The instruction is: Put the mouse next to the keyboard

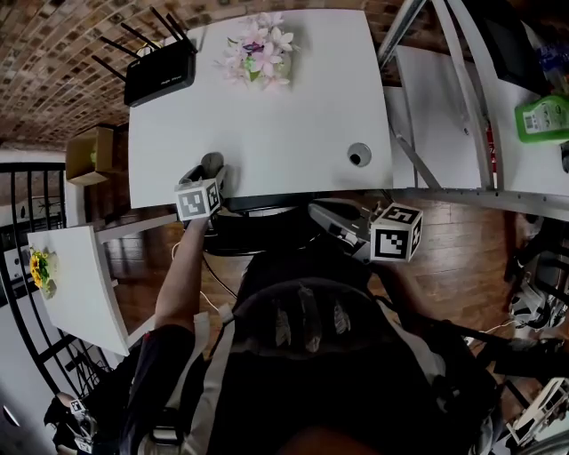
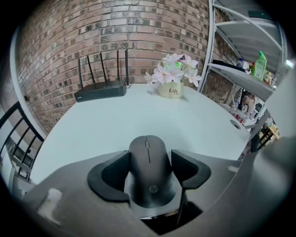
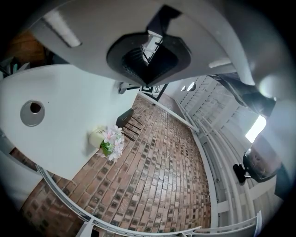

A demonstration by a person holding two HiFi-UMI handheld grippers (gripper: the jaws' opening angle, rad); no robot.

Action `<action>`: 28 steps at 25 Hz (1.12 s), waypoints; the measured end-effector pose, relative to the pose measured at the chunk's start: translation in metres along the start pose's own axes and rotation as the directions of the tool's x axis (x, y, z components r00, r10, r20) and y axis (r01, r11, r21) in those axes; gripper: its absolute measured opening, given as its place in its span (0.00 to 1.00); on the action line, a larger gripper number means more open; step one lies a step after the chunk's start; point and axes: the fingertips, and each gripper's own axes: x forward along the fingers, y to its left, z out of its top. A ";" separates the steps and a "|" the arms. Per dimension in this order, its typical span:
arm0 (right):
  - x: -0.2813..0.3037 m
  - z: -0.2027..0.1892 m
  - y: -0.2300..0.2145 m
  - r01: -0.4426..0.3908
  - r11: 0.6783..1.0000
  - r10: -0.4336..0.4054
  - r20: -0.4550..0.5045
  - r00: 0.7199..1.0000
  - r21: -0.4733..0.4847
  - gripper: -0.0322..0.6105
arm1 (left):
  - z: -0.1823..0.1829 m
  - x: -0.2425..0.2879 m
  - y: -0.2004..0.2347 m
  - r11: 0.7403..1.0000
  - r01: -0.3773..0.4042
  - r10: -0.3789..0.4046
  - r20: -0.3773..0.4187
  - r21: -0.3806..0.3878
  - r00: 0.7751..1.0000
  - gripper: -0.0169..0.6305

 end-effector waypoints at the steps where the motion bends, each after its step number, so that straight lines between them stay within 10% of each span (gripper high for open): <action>1: -0.002 0.000 -0.001 -0.002 1.000 0.002 -0.001 1.000 -0.001 0.05 | 0.000 0.000 -0.003 1.000 0.001 -0.001 -0.001 0.001 1.000 0.48; 28: -0.052 0.015 -0.027 -0.007 1.000 0.007 0.000 1.000 -0.002 0.05 | 0.006 0.014 -0.092 0.998 0.042 -0.042 0.005 0.045 0.999 0.48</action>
